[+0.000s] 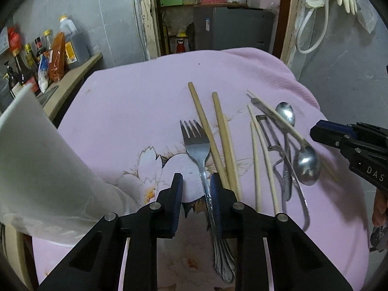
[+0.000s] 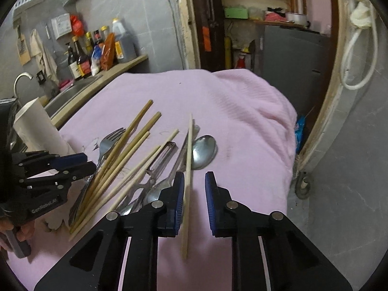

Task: Organize utensils
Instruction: 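Grasp the silver fork with the left tool while the right tool grasps a chopstick, then lift the fork with the left tool while the right tool lifts the chopstick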

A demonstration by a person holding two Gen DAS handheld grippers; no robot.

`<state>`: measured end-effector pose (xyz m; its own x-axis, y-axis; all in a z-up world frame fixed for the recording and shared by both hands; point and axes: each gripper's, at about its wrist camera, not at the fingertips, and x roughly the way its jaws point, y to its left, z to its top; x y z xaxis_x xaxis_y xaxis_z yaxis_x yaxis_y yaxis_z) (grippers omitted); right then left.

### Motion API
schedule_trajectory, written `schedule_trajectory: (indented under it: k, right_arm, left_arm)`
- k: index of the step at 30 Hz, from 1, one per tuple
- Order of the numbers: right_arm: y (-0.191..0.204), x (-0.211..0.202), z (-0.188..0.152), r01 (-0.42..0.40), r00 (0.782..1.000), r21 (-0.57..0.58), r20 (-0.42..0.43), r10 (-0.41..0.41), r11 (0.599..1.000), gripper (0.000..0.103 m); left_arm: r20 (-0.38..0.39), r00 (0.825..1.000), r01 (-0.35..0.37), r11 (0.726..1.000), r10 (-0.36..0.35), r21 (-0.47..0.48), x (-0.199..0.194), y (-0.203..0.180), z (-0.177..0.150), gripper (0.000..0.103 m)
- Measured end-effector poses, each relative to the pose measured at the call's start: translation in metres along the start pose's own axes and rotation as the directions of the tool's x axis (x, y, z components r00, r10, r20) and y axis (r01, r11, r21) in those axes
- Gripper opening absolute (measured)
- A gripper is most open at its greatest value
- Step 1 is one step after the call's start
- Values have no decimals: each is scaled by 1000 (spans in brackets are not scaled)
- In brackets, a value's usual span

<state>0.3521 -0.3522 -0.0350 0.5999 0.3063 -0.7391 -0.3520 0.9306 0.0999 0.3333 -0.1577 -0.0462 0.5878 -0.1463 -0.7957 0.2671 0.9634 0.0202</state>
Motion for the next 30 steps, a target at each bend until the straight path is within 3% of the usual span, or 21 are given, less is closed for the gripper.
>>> schedule_trajectory:
  k: [14, 16, 19, 30]
  right_arm:
    - [1, 44, 18, 41, 991, -26, -129, -44, 999, 14]
    - [-1, 44, 19, 38, 990, -18, -135, -40, 999, 13]
    - [-3, 42, 17, 40, 991, -8, -130, -40, 999, 5]
    - [-13, 6, -6, 7, 1000, 97, -26, -4, 995, 3]
  left_arm:
    - [-51, 998, 26, 1000, -27, -17, 22, 1, 15, 20]
    - [-53, 998, 27, 999, -28, -24, 23, 1, 16, 14]
    - [-56, 997, 46, 998, -48, -42, 22, 3, 17, 7]
    - [-64, 991, 115, 990, -121, -83, 6, 4, 5, 4]
